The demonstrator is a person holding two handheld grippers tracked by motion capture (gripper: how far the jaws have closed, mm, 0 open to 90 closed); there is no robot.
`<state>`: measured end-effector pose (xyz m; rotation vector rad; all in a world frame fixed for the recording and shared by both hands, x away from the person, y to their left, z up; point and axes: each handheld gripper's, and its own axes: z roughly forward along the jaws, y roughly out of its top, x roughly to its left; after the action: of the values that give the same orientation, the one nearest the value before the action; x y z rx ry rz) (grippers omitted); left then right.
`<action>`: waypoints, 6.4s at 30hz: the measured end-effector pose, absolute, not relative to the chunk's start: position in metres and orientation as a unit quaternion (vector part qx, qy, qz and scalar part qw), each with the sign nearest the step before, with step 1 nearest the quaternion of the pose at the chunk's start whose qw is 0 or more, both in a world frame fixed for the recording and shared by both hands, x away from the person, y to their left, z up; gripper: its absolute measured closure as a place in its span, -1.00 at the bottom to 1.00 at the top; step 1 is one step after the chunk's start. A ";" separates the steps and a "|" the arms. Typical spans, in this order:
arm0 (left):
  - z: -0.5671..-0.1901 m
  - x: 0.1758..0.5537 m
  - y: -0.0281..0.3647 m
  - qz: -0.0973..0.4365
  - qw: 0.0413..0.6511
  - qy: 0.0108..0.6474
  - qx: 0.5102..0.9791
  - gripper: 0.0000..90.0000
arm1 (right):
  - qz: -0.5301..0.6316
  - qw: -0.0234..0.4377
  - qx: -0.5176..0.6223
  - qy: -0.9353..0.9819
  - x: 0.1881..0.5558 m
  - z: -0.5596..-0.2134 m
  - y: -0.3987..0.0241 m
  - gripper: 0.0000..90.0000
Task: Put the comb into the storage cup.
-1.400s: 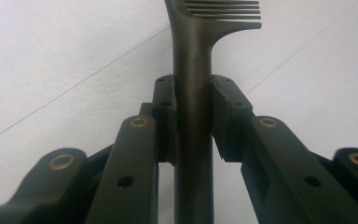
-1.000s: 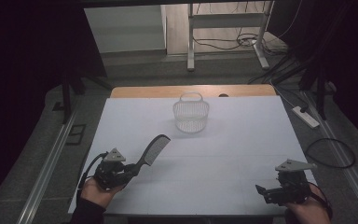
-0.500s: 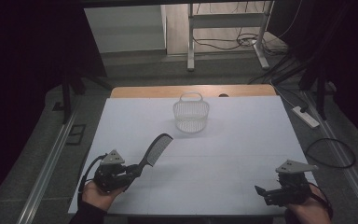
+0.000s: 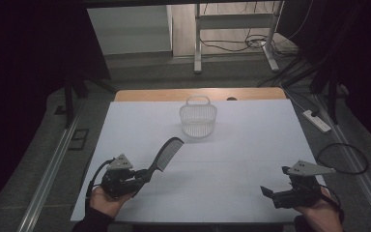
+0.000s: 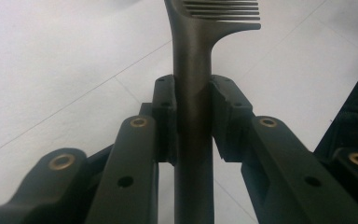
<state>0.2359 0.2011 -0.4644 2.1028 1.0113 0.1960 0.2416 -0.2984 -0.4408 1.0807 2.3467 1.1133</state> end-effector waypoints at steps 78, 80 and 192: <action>-0.469 0.258 0.152 0.061 0.420 0.341 0.839 0.60 | 0.467 -0.048 0.358 0.807 0.338 -0.413 -0.178 -1.00; -0.469 0.259 0.152 0.060 0.421 0.341 0.839 0.60 | 0.467 -0.051 0.357 0.807 0.340 -0.412 -0.174 -1.00; -0.472 0.261 0.144 0.054 0.428 0.360 0.827 -0.59 | 0.521 -0.222 0.419 0.710 0.385 -0.414 -0.151 0.87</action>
<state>0.2606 0.1440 -0.4719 2.0653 0.9000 0.1357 0.3853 -0.1509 -0.4143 1.5418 2.6146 1.9174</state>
